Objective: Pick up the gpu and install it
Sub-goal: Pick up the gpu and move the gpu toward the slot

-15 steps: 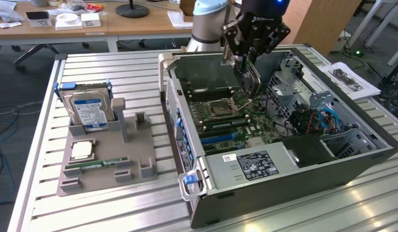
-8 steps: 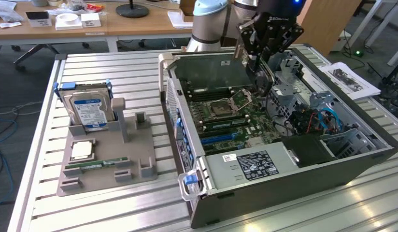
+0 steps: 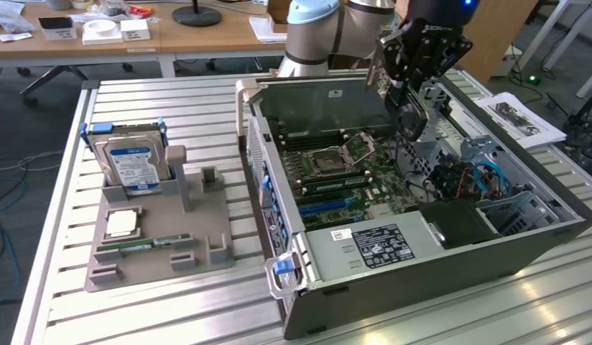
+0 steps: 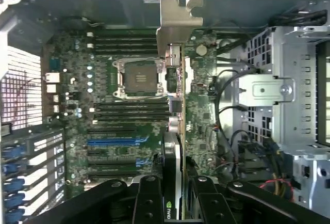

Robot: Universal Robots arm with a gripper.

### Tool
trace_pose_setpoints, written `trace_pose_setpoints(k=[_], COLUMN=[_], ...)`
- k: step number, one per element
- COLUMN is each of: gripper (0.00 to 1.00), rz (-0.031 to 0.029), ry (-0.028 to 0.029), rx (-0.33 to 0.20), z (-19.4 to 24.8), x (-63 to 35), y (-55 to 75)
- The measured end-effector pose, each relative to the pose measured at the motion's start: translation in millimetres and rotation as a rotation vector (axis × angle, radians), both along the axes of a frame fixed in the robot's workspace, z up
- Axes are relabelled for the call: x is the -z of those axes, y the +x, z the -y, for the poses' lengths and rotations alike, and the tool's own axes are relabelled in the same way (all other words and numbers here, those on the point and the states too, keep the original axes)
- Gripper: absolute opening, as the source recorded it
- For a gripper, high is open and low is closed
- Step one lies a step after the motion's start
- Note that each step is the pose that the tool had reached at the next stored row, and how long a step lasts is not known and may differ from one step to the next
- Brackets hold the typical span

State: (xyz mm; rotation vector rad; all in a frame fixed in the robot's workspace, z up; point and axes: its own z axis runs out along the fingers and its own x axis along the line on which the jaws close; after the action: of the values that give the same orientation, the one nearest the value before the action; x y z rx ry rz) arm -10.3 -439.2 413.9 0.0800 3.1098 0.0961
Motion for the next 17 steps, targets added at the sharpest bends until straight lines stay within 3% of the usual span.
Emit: trace_pose_setpoints(k=[11, 17], gripper=[0.27, 0.27], rz=[0.0, 0.0], ry=[0.0005, 0.0004], rx=[0.0, 0.0], z=[-0.1, 0.0], x=[0.0, 0.0], y=[38.5, 41.3])
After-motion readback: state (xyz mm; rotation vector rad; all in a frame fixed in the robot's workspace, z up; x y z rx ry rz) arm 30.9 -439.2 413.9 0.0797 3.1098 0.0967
